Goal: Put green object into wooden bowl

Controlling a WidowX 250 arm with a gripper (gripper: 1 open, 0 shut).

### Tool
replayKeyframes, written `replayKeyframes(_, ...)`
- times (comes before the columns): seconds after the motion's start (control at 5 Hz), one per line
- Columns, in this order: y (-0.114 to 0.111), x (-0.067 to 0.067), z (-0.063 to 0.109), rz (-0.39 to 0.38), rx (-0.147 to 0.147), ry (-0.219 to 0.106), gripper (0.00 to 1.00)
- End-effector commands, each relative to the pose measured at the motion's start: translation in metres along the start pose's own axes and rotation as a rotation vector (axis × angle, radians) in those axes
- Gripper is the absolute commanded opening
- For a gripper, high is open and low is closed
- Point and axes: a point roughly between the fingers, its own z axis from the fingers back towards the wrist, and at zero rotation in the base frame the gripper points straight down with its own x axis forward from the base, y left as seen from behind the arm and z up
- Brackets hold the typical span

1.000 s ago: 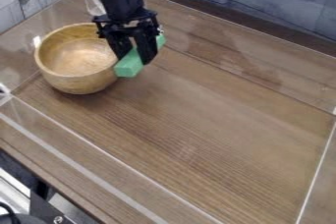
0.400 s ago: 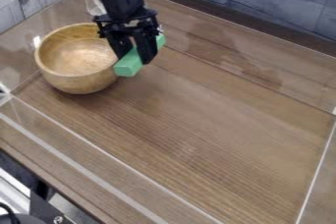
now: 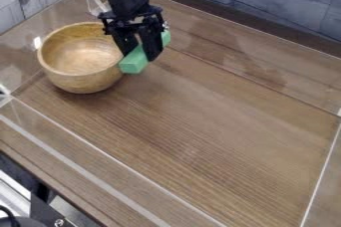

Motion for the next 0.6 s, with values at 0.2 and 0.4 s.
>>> replayKeyframes(0.2,0.0343,0.0027,-0.0026,-0.032,0.05,0.009,0.0)
replayKeyframes(0.4,0.0362,0.0072,-0.0045,-0.051,0.051,0.019,0.0)
